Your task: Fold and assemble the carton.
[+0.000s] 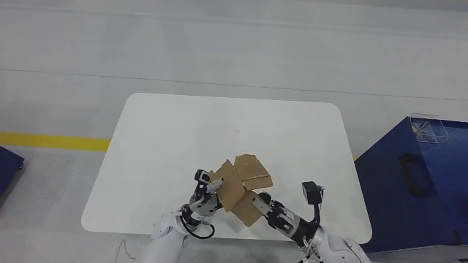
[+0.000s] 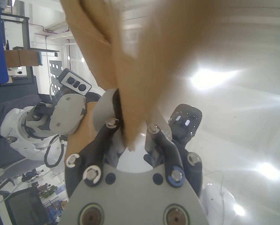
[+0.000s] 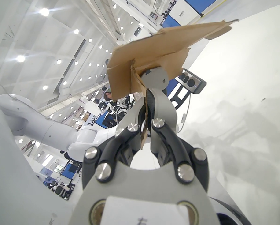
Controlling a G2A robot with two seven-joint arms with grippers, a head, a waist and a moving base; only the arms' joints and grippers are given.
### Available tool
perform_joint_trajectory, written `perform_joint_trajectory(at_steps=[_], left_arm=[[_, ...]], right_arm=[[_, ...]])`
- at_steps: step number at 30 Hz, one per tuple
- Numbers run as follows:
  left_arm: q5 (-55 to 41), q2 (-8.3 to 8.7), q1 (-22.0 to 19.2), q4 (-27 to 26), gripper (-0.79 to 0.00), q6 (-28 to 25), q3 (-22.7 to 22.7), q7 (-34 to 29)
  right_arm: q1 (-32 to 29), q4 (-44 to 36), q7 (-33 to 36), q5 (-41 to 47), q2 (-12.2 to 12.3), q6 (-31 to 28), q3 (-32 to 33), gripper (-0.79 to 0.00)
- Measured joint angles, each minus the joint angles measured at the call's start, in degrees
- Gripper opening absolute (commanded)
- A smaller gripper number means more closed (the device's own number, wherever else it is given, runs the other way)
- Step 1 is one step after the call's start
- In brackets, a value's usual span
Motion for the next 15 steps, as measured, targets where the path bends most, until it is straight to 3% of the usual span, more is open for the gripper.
perform_joint_trajectory(at_steps=[7,12,15], left_arm=[[1.3,0.14,-0.5,1.6,0.000,-1.3,-0.9,1.4],[4.1,1.36,-0.8,1.2,0.000,-0.5,-5.3,10.2],[4.8,2.14,-1.9,1.5,0.000,0.1,-7.7,9.6]], right_arm=[[0.6,0.3,2.7,3.3,0.4,6.5,2.6,-0.785],[0.0,-3.1,9.4,-0.5,1.3,12.1,4.9,-0.785],[-0.7,-5.3,13.0,-3.9,1.8,13.6,6.1,-0.785]])
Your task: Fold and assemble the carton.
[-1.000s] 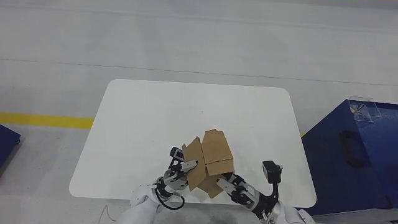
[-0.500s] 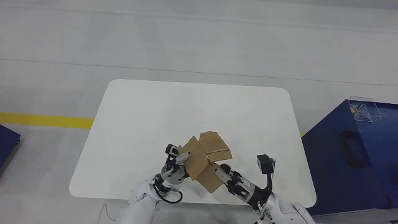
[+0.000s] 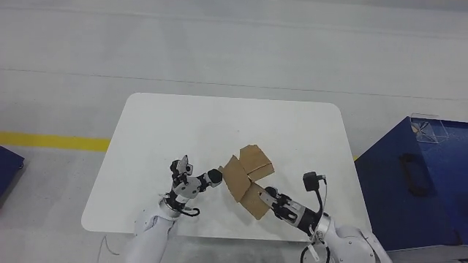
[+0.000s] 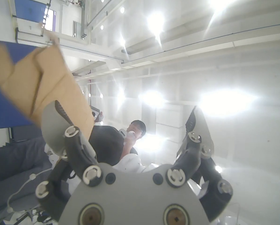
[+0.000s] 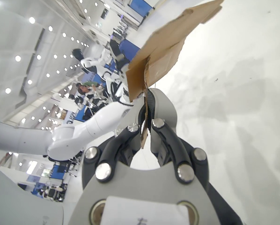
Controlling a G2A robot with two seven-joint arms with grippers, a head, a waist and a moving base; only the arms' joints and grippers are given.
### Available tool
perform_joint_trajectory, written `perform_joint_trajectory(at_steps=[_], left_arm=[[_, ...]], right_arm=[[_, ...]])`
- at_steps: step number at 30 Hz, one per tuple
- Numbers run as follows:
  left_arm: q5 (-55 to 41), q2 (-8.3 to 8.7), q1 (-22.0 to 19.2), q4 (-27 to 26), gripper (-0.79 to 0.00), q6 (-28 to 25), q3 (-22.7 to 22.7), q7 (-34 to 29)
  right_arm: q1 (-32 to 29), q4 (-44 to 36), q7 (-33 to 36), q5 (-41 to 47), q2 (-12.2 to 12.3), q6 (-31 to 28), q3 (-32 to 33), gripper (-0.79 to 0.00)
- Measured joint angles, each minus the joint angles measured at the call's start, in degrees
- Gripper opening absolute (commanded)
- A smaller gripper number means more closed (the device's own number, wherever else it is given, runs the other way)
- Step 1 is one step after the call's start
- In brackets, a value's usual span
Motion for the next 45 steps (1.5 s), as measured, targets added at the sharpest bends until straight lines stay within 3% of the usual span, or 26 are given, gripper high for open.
perform_joint_trajectory(at_steps=[7,14,23,34,38,45], left_arm=[[-11.3,-0.05,-2.7,4.5,0.000,5.7,-2.8,-13.3],[-8.3,0.13,-0.7,-1.4,0.000,7.3,-3.0,-16.8],[-1.5,1.47,0.8,-6.8,0.000,12.3,-1.4,-17.0],[13.4,3.06,-1.8,-6.3,0.000,22.3,1.7,-12.5],[16.6,3.41,-2.9,-5.4,0.000,27.7,3.9,-13.7],[14.1,3.45,-2.8,-5.4,0.000,27.1,3.9,-14.5]], right_arm=[[-4.8,-7.6,4.2,-3.8,0.9,0.7,2.6,-0.785],[-11.5,-17.0,8.4,-8.9,1.9,1.2,6.7,-0.785],[-14.9,-21.2,12.4,-11.6,2.8,-2.8,7.0,-0.785],[-15.3,-21.8,11.4,-15.2,3.2,-4.7,4.7,-0.785],[-14.8,-21.6,9.3,-14.6,3.3,-4.0,5.0,-0.785],[-14.6,-21.1,8.0,-13.2,3.5,-2.5,5.6,-0.785]])
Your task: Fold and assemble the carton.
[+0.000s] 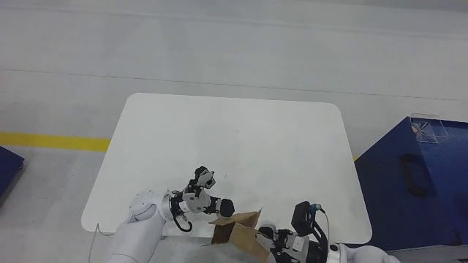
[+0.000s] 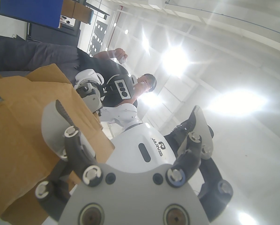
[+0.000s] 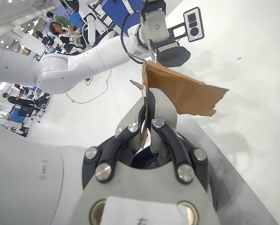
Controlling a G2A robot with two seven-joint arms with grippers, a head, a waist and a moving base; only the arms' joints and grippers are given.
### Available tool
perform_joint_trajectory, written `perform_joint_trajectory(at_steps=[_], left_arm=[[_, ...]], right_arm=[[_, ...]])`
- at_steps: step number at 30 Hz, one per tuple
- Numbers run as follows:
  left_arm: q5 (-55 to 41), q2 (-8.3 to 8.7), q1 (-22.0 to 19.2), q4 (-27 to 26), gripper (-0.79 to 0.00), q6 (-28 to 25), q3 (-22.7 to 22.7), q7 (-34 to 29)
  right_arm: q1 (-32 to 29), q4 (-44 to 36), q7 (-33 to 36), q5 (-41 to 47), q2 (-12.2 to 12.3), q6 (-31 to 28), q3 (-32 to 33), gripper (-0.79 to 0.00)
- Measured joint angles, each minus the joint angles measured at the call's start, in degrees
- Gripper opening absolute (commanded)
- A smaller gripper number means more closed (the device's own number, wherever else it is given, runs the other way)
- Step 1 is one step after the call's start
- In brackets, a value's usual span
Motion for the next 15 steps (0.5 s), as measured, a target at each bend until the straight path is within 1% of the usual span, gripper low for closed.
perform_joint_trajectory(at_steps=[8,11,13,15], left_arm=[[0.1,0.00,0.0,0.0,0.000,0.0,0.0,0.0],[1.4,0.23,-0.1,-0.8,0.000,-0.4,-0.1,0.7],[3.6,0.78,-0.2,-2.2,0.000,-2.6,-1.4,1.7],[7.8,1.68,0.4,-4.8,0.000,-7.2,-3.6,3.4]], right_arm=[[0.0,0.0,0.0,0.0,0.0,0.0,0.0,-0.785],[0.1,0.9,0.4,2.6,0.0,1.2,-1.0,-0.785],[0.6,1.5,0.9,5.2,0.0,2.2,-1.3,-0.785],[1.1,2.2,1.6,8.4,0.1,3.7,-1.1,-0.785]])
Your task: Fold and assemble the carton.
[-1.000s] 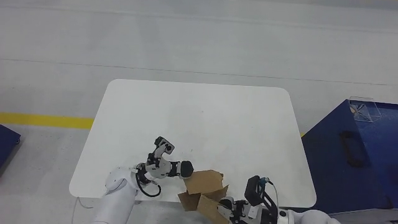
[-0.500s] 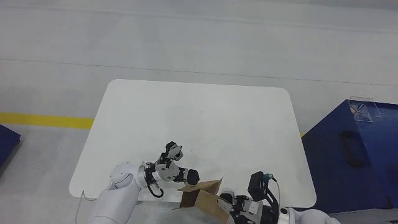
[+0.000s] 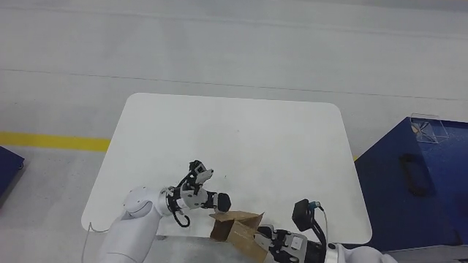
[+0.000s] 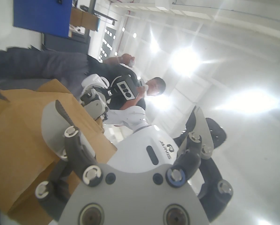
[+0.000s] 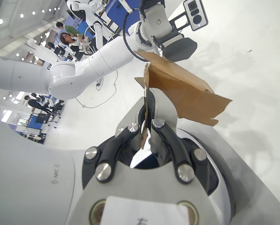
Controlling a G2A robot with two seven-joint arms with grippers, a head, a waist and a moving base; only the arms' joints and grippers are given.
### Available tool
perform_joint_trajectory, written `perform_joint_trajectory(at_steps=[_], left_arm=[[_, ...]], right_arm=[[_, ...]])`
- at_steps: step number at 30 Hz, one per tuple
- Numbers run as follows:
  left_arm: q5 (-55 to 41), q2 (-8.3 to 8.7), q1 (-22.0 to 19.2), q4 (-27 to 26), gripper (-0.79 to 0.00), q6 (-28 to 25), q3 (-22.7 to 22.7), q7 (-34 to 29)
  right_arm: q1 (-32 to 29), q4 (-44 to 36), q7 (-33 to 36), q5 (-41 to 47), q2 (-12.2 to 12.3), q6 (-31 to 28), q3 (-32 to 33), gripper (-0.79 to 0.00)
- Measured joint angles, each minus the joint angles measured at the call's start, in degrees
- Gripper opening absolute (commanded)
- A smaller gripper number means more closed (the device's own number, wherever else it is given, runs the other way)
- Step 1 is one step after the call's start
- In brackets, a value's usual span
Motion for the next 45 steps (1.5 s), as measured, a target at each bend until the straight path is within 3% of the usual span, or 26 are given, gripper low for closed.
perform_joint_trajectory(at_steps=[6,11,15,21,27,37,39,40,41,42,43,44,45], left_arm=[[20.8,3.08,6.6,-16.3,0.000,-9.3,-6.9,8.2],[37.4,4.61,14.6,-31.3,0.000,-8.9,-9.6,15.1],[47.4,5.19,17.9,-37.3,0.000,-6.3,-8.4,17.3],[54.1,5.59,16.9,-38.9,0.000,-3.5,-4.8,17.9],[61.7,6.08,13.4,-38.5,0.000,1.1,-1.4,15.0],[63.6,6.15,6.6,-34.3,0.000,4.1,4.5,10.8],[63.7,6.19,5.4,-33.4,-0.062,4.3,5.3,10.1],[63.8,6.21,4.9,-33.1,-0.135,4.4,5.7,9.8],[63.9,6.25,4.4,-32.7,-0.132,4.6,6.0,9.5],[64.0,6.29,4.0,-32.3,-0.037,4.7,6.3,9.1],[64.3,6.34,3.6,-31.9,0.000,4.9,6.6,8.6],[64.7,6.42,3.1,-31.4,-0.271,5.0,6.8,8.2],[64.7,6.45,2.9,-31.3,-0.431,4.9,7.0,8.2]], right_arm=[[2.6,3.4,5.9,17.7,0.3,7.3,1.4,-0.785],[4.5,5.7,7.9,24.1,0.6,10.6,3.4,-0.785],[5.2,6.7,8.6,23.5,0.8,10.1,3.9,-0.785],[6.4,7.8,9.5,22.4,0.9,10.0,2.3,-0.785],[7.3,7.2,9.8,21.2,1.0,10.5,0.9,-0.785],[8.2,5.6,9.4,19.2,1.2,11.3,-0.8,-0.785],[8.2,5.3,9.3,18.8,1.2,11.5,-1.2,-0.785],[8.2,5.1,9.3,18.7,1.2,11.6,-1.3,-0.785],[8.3,4.9,9.2,18.6,1.2,11.8,-1.3,-0.785],[8.3,4.7,9.3,18.5,1.3,11.8,-1.3,-0.785],[8.4,4.6,9.2,18.5,1.3,11.9,-1.2,-0.785],[8.5,4.4,9.1,18.3,1.3,11.8,-1.0,-0.785],[8.5,4.3,9.0,18.2,1.4,11.8,-0.9,-0.785]])
